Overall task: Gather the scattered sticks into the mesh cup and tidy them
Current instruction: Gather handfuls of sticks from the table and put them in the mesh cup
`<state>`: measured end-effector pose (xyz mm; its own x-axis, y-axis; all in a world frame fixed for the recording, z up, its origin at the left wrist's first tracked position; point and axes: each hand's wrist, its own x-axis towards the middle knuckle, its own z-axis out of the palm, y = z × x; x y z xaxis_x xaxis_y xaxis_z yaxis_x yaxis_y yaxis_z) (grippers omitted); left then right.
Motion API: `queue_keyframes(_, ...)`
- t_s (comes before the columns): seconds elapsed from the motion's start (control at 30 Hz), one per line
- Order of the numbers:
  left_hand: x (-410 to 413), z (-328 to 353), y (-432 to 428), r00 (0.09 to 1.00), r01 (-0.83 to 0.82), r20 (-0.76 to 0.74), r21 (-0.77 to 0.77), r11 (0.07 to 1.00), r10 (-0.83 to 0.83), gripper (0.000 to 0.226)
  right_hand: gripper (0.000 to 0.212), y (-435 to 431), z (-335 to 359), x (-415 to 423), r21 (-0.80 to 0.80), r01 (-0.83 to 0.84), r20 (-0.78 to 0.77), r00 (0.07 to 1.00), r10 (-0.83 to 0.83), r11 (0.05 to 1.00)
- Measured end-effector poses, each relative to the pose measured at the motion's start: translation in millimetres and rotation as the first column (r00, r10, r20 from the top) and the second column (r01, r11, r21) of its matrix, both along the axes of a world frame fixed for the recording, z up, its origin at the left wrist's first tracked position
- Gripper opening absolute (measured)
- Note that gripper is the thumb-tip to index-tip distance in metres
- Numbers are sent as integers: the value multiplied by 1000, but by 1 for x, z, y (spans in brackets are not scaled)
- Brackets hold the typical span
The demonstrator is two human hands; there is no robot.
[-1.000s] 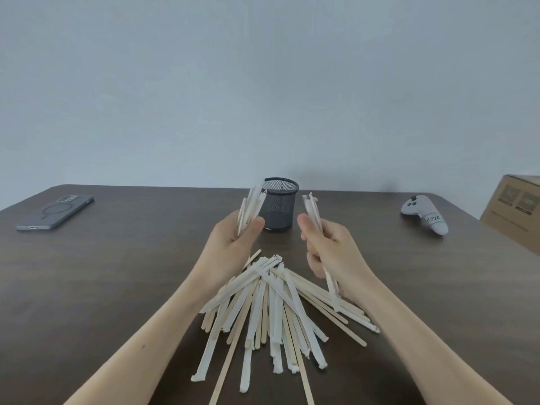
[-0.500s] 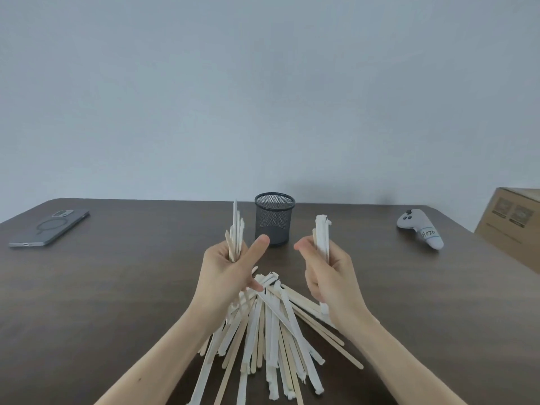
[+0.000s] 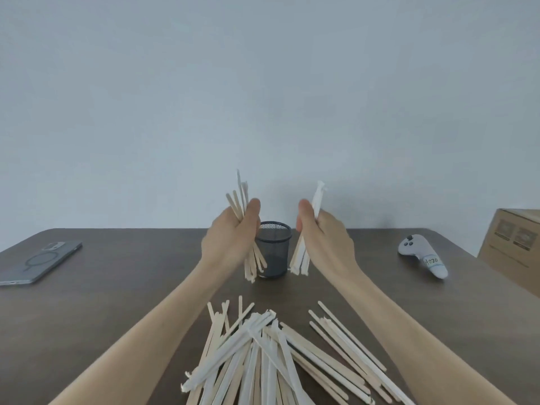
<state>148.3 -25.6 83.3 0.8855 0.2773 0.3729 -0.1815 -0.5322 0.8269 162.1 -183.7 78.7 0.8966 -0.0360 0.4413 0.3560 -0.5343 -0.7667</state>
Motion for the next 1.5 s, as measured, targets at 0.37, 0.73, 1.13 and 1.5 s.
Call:
queue_keyframes(0.37, 90, 16, -2, 994, 34, 108, -184, 982, -14, 51, 59, 32, 10, 90, -6, 86, 62, 994, -86, 996)
queue_keyframes(0.73, 104, -29, 6, 998, -61, -10, 159, 985, 63, 46, 48, 22, -27, 94, -262, 131, -31, 989, -144, 956)
queue_keyframes(1.13, -11, -29, 35, 992, -94, -48, 349, 933, 118, 45, 44, -20, -43, -8, -322, -24, -233, 971, -54, 947)
queue_keyframes(1.5, -87, -80, 23, 914, 166, -366, 735, 658, 177, 63, 71, -2, -69, -83, -713, -214, -348, 935, -72, 668)
